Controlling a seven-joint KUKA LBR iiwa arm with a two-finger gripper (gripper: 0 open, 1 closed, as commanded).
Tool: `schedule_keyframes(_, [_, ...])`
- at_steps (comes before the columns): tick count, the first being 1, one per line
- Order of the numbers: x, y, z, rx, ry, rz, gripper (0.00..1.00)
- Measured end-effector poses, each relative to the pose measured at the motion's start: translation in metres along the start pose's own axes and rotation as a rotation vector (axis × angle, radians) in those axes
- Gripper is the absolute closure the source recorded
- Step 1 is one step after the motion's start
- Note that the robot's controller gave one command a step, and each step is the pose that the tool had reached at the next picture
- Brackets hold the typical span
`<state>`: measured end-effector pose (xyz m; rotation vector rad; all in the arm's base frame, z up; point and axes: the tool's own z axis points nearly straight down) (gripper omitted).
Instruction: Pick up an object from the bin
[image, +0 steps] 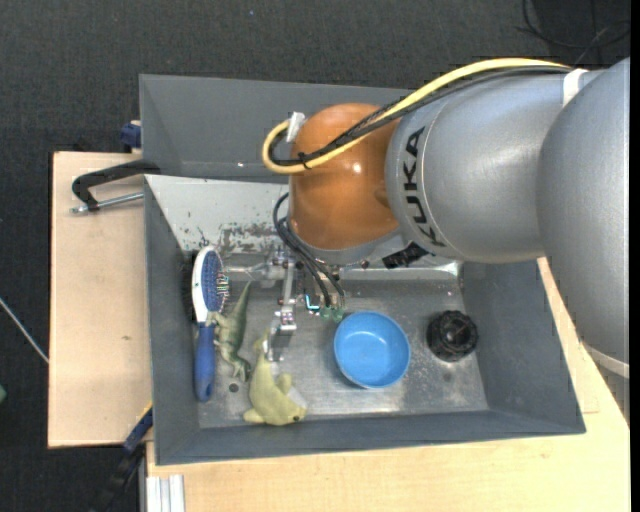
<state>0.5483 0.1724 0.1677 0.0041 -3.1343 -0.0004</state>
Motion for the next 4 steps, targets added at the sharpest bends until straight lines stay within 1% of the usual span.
schedule_keyframes(1, [0.001, 0.051, 0.094, 0.012, -0.011, -0.125, 0.00])
schedule_keyframes(2, [0.001, 0.051, 0.093, 0.009, -0.012, -0.122, 1.00])
schedule_keyframes(3, [0.029, 0.040, 0.013, -0.005, -0.014, 0.291, 1.00])
schedule_keyframes(4, [0.021, 0.046, -0.060, -0.007, -0.019, 0.225, 1.00])
